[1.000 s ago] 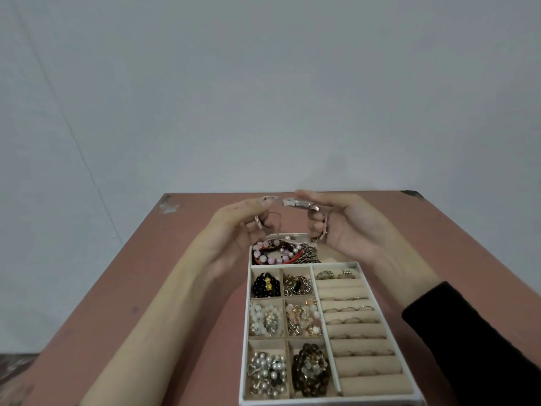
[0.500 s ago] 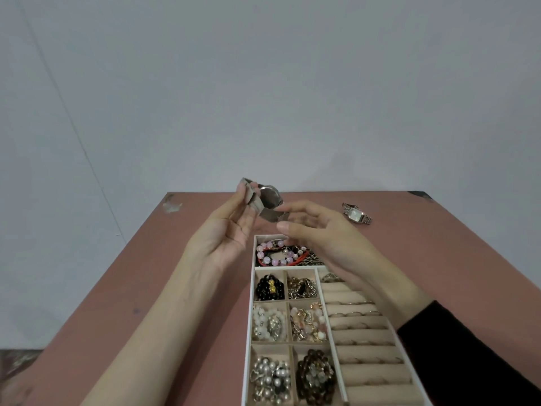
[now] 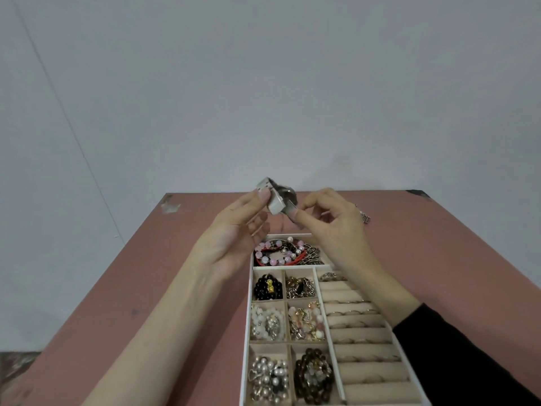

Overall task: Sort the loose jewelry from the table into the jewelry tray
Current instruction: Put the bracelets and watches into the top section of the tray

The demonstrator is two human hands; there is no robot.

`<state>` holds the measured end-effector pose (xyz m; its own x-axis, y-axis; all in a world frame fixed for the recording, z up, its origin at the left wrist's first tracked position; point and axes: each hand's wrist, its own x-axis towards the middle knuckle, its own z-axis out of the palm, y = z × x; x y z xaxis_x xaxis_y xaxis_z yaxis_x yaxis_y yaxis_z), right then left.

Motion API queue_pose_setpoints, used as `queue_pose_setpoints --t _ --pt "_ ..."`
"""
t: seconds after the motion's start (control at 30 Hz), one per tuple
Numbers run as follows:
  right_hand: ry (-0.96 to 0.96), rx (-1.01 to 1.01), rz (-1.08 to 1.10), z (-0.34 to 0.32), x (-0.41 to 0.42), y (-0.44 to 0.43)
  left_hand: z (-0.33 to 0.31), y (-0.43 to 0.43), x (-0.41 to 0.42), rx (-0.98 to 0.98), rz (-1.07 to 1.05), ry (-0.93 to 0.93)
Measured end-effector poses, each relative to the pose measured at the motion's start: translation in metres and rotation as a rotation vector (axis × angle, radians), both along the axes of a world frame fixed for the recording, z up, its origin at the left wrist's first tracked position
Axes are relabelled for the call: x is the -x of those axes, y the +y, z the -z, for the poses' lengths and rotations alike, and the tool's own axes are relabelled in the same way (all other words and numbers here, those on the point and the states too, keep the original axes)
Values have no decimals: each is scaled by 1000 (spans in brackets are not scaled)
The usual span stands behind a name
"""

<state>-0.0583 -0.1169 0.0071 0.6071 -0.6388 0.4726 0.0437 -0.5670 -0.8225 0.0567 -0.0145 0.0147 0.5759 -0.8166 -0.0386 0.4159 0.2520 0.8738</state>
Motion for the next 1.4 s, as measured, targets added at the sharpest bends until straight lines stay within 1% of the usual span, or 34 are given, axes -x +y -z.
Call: queue_pose_setpoints --t 0.2,0.3,0.4,0.43,0.57,0.77,0.93,1.03,1.13,1.27,1.4 --pt "-44 -231 -110 -4 1 3 3 -3 11 -81 -63 -167" --pt "-21 -384 -226 -5 1 5 5 -5 16 -58 -93 -203" --pt "-61 -535 -286 -4 1 5 5 -6 17 -30 -146 -201" --pt "-67 -551 -296 -4 1 5 6 -6 17 -25 -164 -203" --pt "0 -457 -340 -4 1 5 8 -7 16 -12 -195 -197" --pt "5 -579 -296 -6 3 -4 5 -5 10 -87 -198 -260" --pt "-27 -604 -328 -6 4 -10 5 -5 10 -44 -241 -386" --pt "-50 -627 -369 -6 4 -14 4 -3 9 -64 -148 -475" --pt "-62 -651 -397 -4 3 -17 4 -3 11 -100 -26 -503" --pt "-106 -740 -427 -5 3 -17 5 -3 14 -83 -8 -464" --pt "-105 -898 -424 -10 5 -17 3 -2 13 -89 -9 -433"
